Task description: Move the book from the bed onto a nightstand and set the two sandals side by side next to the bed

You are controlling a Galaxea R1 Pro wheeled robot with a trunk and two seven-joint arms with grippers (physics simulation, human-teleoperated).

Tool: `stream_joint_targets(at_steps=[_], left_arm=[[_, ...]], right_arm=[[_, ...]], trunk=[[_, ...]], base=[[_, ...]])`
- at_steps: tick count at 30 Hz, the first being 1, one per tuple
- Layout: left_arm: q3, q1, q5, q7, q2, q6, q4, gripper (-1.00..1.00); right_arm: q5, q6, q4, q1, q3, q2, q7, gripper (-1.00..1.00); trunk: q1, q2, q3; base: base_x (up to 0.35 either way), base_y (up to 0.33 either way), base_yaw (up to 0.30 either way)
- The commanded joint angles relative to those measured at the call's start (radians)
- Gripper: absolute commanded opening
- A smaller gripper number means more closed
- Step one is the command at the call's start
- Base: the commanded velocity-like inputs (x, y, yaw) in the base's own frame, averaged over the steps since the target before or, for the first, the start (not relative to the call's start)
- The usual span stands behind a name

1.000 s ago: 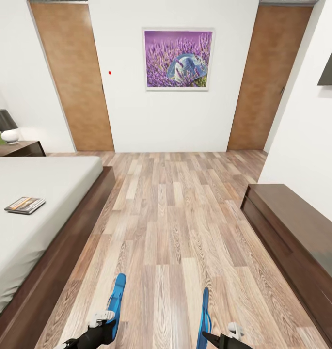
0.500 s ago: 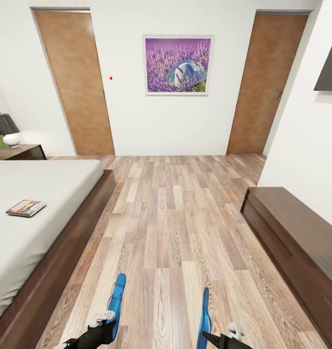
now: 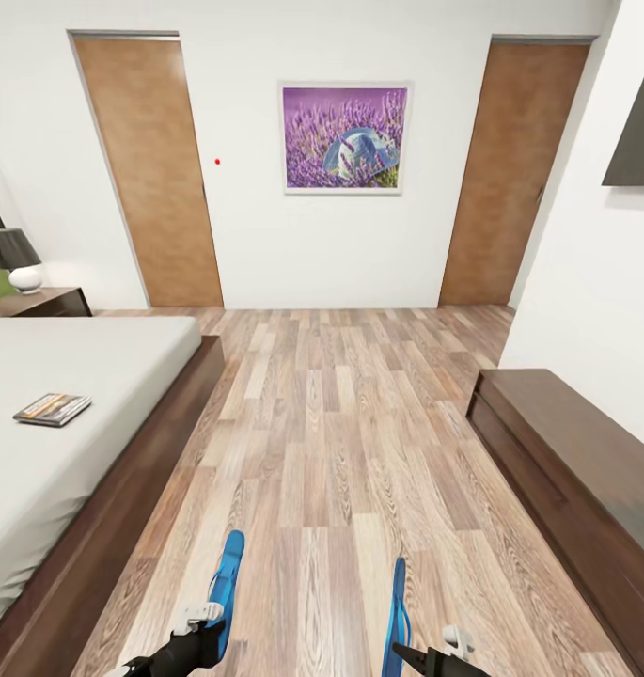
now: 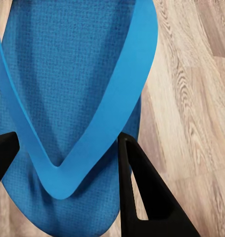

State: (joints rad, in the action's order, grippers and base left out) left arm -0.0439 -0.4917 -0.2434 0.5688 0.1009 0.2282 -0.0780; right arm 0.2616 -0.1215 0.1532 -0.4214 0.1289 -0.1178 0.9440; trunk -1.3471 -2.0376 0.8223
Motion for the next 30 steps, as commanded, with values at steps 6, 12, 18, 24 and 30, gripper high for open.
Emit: stream_joint_targets(at_steps=[6, 12, 18, 24, 30], left_arm=[[-0.005, -0.001, -0.006, 0.003, 0.000, 0.003, 0.001, -1.00], [-0.005, -0.001, -0.006, 0.005, 0.000, 0.002, 0.001, -1.00], [-0.005, -0.001, -0.005, 0.005, 0.000, 0.003, 0.001, -1.00], [-0.005, 0.000, -0.005, 0.005, 0.000, 0.002, 0.001, -1.00], [-0.007, -0.001, -0.005, 0.003, 0.000, 0.001, 0.001, -1.00]], right_arm=[[-0.001, -0.010, 0.000, 0.000, 0.008, 0.000, 0.004, -1.00], [-0.001, -0.010, 0.000, 0.000, 0.008, 0.000, 0.004, -1.00], [-0.001, -0.010, 0.000, 0.000, 0.008, 0.000, 0.004, -1.00], [-0.001, -0.010, 0.000, 0.000, 0.008, 0.000, 0.004, -1.00], [-0.001, -0.010, 0.000, 0.000, 0.008, 0.000, 0.003, -1.00]], trunk=[[0.000, 0.000, -0.003], [0.000, 0.000, -0.003], [0.000, 0.000, -0.007], [0.000, 0.000, -0.013], [0.000, 0.000, -0.013]], base=[[0.000, 0.000, 0.000], [0.000, 0.000, 0.000], [0.000, 0.000, 0.000], [0.000, 0.000, 0.000], [0.100, 0.000, 0.000]])
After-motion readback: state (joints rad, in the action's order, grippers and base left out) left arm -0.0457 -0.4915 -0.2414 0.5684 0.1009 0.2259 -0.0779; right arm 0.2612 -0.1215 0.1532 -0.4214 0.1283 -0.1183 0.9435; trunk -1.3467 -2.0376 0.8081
